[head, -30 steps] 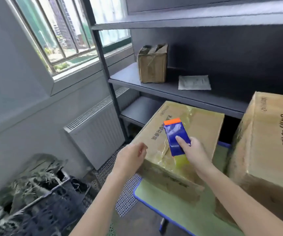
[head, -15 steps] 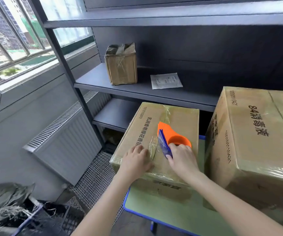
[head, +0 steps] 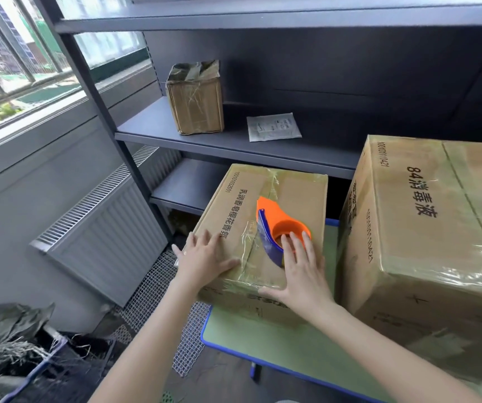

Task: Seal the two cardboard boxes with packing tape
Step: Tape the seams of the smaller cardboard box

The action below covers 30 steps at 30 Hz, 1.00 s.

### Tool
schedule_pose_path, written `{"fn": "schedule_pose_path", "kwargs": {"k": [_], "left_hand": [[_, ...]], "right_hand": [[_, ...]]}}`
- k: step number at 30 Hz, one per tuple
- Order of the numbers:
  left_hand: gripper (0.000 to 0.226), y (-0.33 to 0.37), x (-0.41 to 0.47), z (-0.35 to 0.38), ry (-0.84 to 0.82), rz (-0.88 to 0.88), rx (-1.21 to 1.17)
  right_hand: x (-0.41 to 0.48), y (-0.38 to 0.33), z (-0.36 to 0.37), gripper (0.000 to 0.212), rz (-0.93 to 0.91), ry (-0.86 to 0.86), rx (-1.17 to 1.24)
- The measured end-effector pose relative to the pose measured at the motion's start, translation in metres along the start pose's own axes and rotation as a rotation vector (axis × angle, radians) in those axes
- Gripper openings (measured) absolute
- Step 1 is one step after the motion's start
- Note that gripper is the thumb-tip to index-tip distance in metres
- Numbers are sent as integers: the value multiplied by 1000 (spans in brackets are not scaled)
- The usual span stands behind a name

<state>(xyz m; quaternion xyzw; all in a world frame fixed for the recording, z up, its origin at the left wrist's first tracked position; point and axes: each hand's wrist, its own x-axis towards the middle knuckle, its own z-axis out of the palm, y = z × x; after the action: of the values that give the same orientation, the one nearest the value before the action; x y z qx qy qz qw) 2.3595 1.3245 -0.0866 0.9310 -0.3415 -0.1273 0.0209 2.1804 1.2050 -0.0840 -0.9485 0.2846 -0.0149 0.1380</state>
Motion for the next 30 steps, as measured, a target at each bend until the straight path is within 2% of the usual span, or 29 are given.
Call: {"fn": "schedule_pose_path", "kwargs": {"k": [5,10,14,19,21,25,27,30], "left_hand": [[95,-4,0,-2,-37,-37,-14],[95,0,-9,0,-29,-47,19],[98,19,-30,7,-18,-126,75],[98,55,-70,18,-56,-265,140],[91,62,-83,20,-41,-239,166],[51,45,-84,11,26,-140,23],[56,30,-75,7,26,-82,3],[67,11,-60,3,-64,43,30]], "right_hand": [[-1,5,-1,132,-40,-62,-92],[1,16,-7,119,-102,-93,-145],[-3,26,-13,111,-115,-118,-144],[-1,39,-24,111,5,-97,-58],[0,42,-29,107,40,-105,9],[0,36,-26,95,85,-135,58],[-2,27,-22,90,101,-130,26],[-4,10,-19,85,115,-107,-30]]}}
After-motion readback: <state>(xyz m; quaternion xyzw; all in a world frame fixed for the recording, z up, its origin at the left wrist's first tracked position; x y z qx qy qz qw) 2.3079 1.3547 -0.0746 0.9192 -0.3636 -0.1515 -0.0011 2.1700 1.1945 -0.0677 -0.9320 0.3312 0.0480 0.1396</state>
